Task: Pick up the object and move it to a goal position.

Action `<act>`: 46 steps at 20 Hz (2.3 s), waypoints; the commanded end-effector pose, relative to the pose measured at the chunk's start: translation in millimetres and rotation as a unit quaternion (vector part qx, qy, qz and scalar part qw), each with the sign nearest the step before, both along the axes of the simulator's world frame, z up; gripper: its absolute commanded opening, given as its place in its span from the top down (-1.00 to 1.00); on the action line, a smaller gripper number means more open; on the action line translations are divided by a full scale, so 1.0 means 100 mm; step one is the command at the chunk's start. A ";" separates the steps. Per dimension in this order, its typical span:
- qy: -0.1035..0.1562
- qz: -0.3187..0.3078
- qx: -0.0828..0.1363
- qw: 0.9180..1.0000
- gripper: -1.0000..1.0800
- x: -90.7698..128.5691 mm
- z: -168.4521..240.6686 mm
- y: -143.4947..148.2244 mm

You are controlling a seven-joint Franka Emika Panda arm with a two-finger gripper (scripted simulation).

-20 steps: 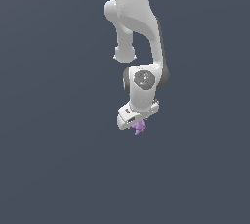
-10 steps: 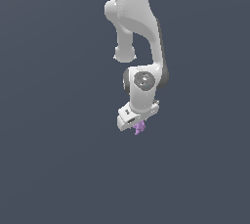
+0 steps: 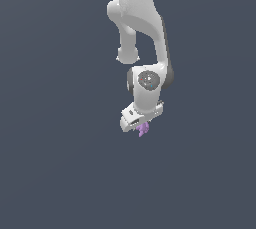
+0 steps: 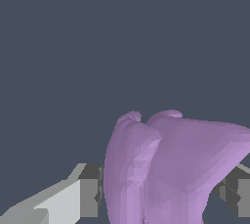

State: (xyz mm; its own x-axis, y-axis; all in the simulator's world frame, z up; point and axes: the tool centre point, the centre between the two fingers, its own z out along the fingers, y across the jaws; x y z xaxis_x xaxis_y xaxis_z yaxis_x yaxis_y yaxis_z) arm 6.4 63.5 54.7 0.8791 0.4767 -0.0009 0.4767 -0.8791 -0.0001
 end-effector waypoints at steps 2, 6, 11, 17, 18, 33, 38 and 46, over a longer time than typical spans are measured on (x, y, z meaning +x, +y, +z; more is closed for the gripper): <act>-0.001 0.000 0.000 1.000 1.00 -0.05 0.10 0.05; -0.001 0.000 0.000 1.000 1.00 -0.14 0.29 0.13; -0.001 0.000 -0.001 1.000 1.00 -0.31 0.62 0.28; -0.001 0.001 -0.001 1.000 1.00 -0.57 1.15 0.51; -0.001 0.001 -0.001 1.000 1.00 -0.61 1.24 0.55; 0.000 0.001 -0.001 1.000 1.00 -1.28 2.68 1.20; 0.000 0.001 -0.001 1.000 1.00 -1.43 3.04 1.36; 0.000 0.001 0.000 1.000 1.00 -1.54 3.33 1.50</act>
State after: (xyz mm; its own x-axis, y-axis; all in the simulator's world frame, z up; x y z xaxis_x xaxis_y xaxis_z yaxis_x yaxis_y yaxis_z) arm -146.5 211.9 384.0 0.8780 0.4787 0.0006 0.4787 -0.8780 0.0011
